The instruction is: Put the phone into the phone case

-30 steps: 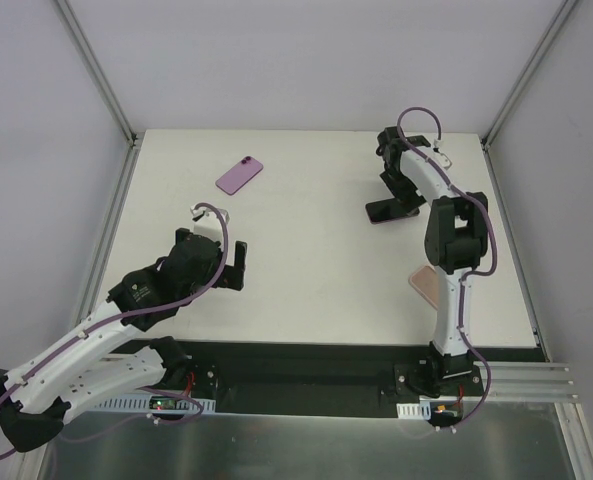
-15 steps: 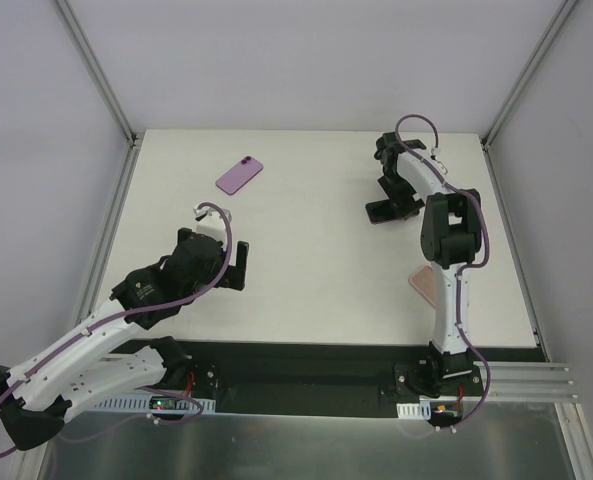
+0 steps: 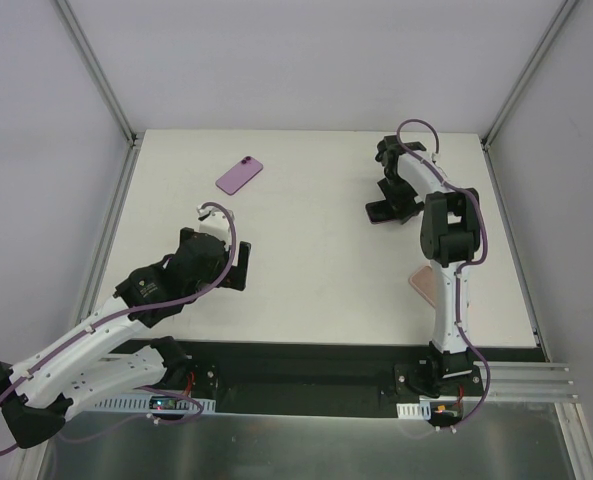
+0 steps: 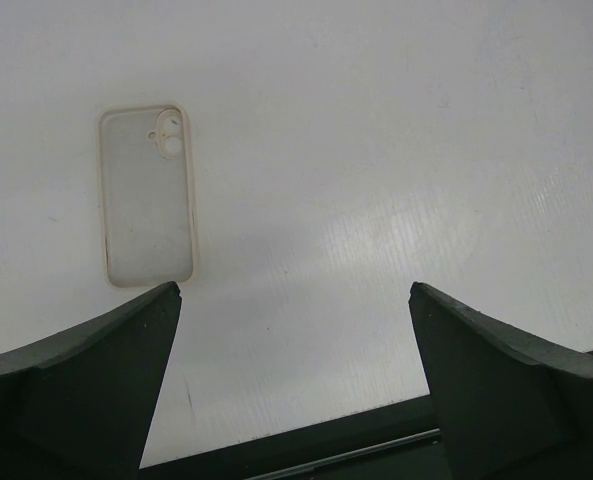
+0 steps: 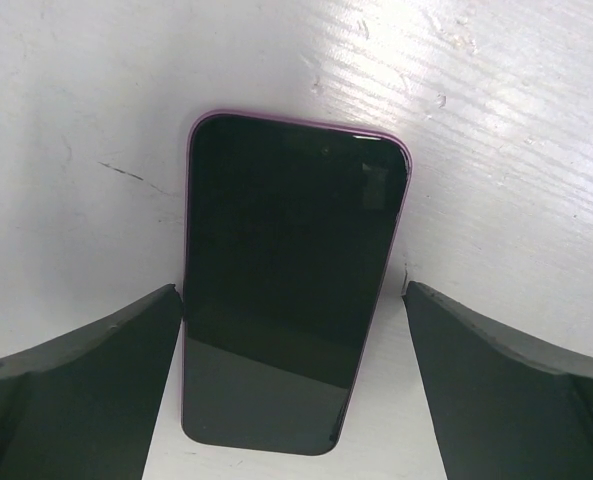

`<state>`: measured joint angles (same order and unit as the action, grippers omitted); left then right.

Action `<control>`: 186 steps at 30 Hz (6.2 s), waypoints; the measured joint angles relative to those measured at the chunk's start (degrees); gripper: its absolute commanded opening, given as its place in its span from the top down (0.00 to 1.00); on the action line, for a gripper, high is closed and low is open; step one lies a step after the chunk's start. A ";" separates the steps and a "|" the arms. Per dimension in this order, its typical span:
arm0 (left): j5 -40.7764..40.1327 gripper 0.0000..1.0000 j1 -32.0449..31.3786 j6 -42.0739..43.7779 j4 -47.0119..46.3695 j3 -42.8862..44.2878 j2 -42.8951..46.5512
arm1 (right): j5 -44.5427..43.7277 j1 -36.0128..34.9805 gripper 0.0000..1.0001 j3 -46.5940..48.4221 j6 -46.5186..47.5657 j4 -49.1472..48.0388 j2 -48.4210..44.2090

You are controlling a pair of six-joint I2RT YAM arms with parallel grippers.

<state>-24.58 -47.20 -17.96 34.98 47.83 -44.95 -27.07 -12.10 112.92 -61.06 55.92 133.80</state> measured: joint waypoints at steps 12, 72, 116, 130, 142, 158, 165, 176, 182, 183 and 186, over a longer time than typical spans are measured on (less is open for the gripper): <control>-0.04 0.04 0.00 0.44 0.00 0.00 0.00 | 1.53 0.20 0.27 -1.29 2.38 -1.60 -0.55; 18.10 0.76 44.81 5.20 5.79 18.97 -58.12 | 31.01 -10.64 0.37 -51.87 55.58 -26.73 -39.28; 28.39 1.00 23.93 -7.26 1.42 12.37 -50.16 | 32.33 -12.44 0.39 -54.99 54.93 -25.57 -49.18; 31.91 0.53 9.40 -24.28 -3.28 12.17 -49.20 | 31.32 -20.00 0.40 -58.29 50.27 -25.75 -52.74; 33.62 0.53 21.42 -22.93 -4.63 9.38 -34.49 | 28.39 -30.58 0.41 -51.39 40.52 -26.27 -47.65; 38.73 0.52 27.69 -19.02 -4.37 -1.77 -23.32 | 21.57 -39.45 0.42 -39.80 29.31 -29.75 -31.01; 39.04 0.51 27.71 -18.88 -4.35 -4.39 -21.33 | 19.65 -40.85 0.42 -37.62 27.41 -30.05 -25.16; 37.83 0.48 27.78 -18.91 -4.48 -5.09 -20.68 | 18.38 -42.32 0.42 -35.80 26.36 -28.89 -25.00; 37.35 0.48 27.89 -18.91 -4.50 -5.64 -20.26 | 18.27 -42.49 0.43 -35.06 24.65 -28.61 -25.00; 37.35 0.48 28.15 -18.91 -4.50 -5.66 -20.24 | 18.29 -42.56 0.43 -35.04 24.37 -28.59 -24.98; 37.29 0.47 28.35 -18.91 -4.55 -5.81 -20.11 | 18.27 -42.71 0.43 -34.82 23.85 -28.44 -24.98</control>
<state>12.71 -18.85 -36.86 30.44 42.02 -65.06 -8.80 -54.81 78.11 -37.21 27.49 108.81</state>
